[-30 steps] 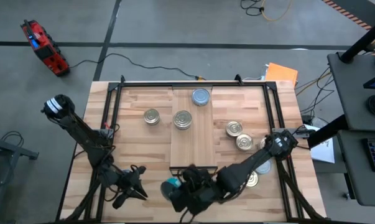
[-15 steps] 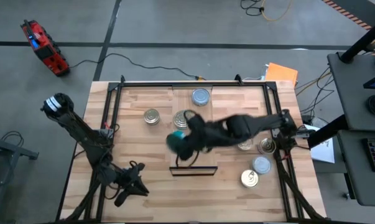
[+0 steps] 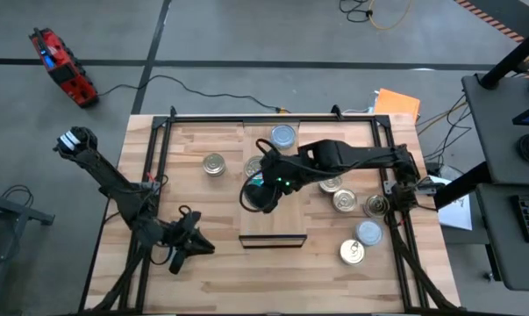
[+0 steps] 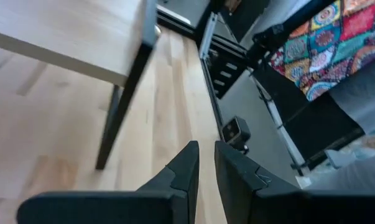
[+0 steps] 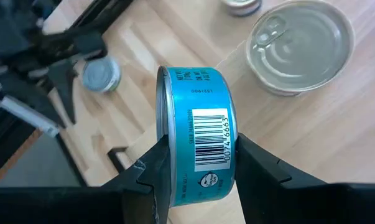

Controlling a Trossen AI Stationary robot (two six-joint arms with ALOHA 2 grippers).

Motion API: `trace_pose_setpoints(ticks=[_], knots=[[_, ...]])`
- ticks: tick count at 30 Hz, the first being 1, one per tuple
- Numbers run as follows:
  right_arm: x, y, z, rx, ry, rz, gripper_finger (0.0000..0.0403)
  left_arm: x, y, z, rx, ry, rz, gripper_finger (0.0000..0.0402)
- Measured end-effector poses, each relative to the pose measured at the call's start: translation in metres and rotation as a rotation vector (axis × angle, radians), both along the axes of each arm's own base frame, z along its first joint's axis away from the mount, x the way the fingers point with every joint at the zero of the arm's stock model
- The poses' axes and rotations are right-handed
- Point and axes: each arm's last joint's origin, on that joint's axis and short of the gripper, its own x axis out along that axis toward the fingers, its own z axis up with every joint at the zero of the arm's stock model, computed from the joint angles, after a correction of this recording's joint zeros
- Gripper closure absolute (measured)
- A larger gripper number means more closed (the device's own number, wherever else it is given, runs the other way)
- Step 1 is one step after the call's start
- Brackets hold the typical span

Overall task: Stack canned seafood by type on shelf
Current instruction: Put the green-blue tuna can on the shelf

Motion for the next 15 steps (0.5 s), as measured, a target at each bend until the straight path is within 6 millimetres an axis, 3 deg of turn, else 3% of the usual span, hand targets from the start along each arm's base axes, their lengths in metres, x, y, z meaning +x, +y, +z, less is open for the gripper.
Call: trace_pose_setpoints(ticks=[8, 15], knots=[[-0.029, -0.006, 0.019, -0.037, -0.063, 0.003, 0.0274, 0.001, 0.013, 0.001, 0.015, 0.03, 0.055, 0.0365], [-0.058, -0.011, 0.016, 0.002, -0.277, -0.047, 0.0274, 0.007, 0.025, 0.004, 0.029, 0.013, 0.108, 0.0365]])
